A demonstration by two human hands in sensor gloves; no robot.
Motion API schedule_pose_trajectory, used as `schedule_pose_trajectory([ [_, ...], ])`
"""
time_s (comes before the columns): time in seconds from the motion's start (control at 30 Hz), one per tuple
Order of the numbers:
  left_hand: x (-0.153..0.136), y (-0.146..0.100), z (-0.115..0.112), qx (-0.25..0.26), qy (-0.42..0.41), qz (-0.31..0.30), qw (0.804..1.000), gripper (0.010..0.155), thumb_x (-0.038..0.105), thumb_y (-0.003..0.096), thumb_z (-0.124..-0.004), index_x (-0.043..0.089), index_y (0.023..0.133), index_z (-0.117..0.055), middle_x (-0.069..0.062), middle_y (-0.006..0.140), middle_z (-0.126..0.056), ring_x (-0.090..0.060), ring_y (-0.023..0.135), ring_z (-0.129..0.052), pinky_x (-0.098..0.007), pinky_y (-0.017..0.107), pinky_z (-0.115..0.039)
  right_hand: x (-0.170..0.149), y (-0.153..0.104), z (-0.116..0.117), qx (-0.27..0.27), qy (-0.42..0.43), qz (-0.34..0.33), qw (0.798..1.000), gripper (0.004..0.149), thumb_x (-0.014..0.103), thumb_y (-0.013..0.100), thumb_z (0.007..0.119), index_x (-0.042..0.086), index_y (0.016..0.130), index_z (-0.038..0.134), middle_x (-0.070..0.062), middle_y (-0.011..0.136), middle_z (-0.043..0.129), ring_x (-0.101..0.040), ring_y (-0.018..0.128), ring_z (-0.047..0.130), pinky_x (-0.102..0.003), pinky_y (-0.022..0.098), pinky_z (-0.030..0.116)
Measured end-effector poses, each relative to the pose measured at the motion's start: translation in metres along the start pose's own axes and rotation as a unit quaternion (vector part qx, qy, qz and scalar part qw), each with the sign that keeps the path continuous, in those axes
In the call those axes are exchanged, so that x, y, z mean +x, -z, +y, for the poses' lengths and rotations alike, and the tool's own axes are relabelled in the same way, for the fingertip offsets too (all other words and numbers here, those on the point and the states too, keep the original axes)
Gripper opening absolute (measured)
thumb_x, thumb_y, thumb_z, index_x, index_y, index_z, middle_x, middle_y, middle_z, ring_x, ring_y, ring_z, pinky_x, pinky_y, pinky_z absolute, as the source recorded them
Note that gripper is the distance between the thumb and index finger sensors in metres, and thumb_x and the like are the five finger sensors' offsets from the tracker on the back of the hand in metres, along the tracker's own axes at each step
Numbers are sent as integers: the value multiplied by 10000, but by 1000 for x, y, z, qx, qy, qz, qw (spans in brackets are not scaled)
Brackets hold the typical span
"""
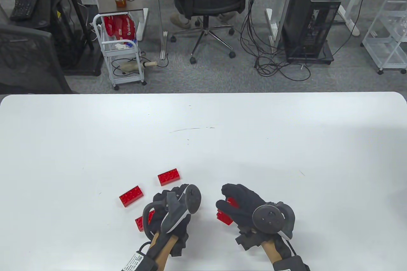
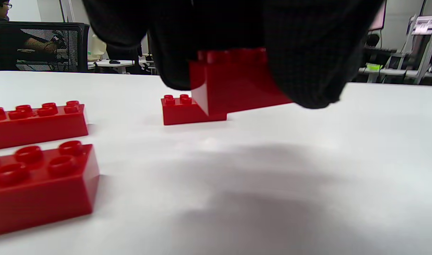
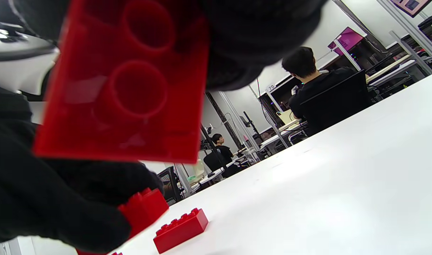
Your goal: Separate stacked toy bricks from each other
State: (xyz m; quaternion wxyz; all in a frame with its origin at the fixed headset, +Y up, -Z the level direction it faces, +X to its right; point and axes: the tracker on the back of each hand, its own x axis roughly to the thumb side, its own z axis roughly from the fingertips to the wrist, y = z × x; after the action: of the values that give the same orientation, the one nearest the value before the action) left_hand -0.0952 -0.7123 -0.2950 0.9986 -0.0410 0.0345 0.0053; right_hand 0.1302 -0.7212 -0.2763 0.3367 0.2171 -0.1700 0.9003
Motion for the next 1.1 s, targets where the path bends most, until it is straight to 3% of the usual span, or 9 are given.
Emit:
schedule_pose_trajectory([
  [0.2,3,14,-5,-28,57,18,998,672,440,412,-912,336,1052,-734,30,1030,-883,-248,893,-951,-482,742,-723,-5,1,-4,-9,8,8,1000,650,663,497,637,182,919,750,-60,735,884,-189,460,986,-233,235,931],
  [0.77,4,34,-27,-81,95,24,992,688,482,388,-900,307,1037,-749,33,985,-915,-195,839,-1001,-422,711,-772,-11,1,-10,-18,21,20,999,650,665,497,636,183,917,753,-61,732,886,-188,458,986,-234,233,930],
  [0.87,4,34,-25,-97,96,33,990,776,518,389,-890,287,1094,-663,36,1025,-876,-214,883,-967,-440,733,-743,-11,1,-10,-16,22,21,999,648,663,499,636,182,917,753,-63,730,887,-191,455,986,-235,231,930],
  [1.1,4,8,10,-5,52,4,999,775,555,383,-872,293,1086,-679,28,1019,-883,-224,874,-968,-440,724,-746,-11,1,-8,-8,24,23,999,642,657,504,637,183,922,749,-61,739,883,-193,464,985,-236,238,931],
])
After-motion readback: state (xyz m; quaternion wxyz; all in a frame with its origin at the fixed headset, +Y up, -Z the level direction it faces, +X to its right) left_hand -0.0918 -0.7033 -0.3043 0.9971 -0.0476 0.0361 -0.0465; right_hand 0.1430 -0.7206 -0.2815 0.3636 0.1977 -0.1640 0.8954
